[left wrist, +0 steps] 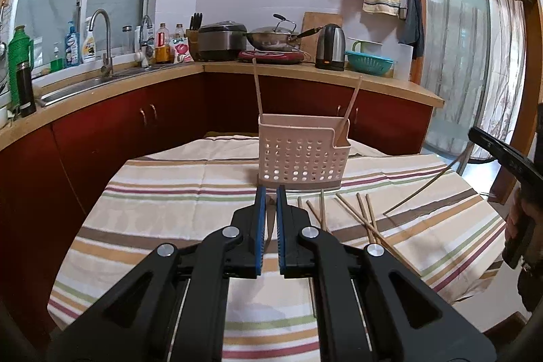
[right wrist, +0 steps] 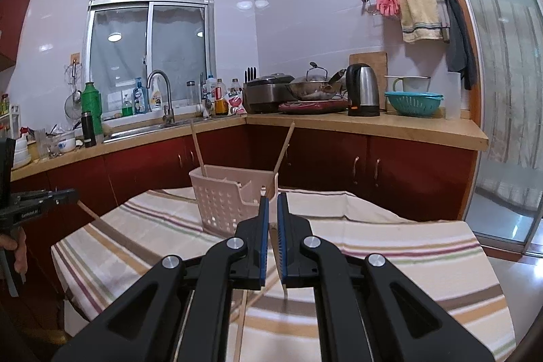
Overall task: Organize utensils
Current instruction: 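Lift both chopsticks and lower them into the pink caddy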
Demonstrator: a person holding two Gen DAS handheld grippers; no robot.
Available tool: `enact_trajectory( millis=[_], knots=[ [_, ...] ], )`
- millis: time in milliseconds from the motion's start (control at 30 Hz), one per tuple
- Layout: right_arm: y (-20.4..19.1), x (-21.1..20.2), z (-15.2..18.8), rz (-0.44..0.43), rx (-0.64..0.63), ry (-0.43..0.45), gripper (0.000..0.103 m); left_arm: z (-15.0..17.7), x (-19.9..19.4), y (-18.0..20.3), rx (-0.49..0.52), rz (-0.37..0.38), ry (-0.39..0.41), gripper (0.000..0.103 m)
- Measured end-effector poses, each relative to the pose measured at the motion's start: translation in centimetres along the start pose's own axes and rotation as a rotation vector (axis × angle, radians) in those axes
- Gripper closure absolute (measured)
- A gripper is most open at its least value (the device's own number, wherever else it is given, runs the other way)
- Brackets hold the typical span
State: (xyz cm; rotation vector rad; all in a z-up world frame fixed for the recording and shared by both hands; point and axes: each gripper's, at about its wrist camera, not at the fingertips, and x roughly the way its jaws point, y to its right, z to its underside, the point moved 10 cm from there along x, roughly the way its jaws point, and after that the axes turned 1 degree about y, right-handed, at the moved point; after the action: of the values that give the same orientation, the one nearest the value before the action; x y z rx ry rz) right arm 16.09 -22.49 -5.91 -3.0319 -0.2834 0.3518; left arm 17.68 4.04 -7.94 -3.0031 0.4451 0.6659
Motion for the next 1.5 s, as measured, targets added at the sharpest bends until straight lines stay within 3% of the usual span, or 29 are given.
enact_trajectory(
  millis=[567,1233,1500],
  knots=[
    [-0.4,4.6,-2.7,-0.037,0.007,-0.030,0.097,-4.7,4.6,0.8,0.074,0.075,-0.038,0.096],
    [0.7,6.9,-3.8,-0.034,0.027,-0.047,0.097,-7.1,8.0,0.5,0.069,0.094,-0.028,0.096],
    [0.5,6.7,-4.0,-0.031,0.023,-0.041,0.098,-7.0,7.7,0.7,0.073,0.094,-0.022,0.096]
  ],
)
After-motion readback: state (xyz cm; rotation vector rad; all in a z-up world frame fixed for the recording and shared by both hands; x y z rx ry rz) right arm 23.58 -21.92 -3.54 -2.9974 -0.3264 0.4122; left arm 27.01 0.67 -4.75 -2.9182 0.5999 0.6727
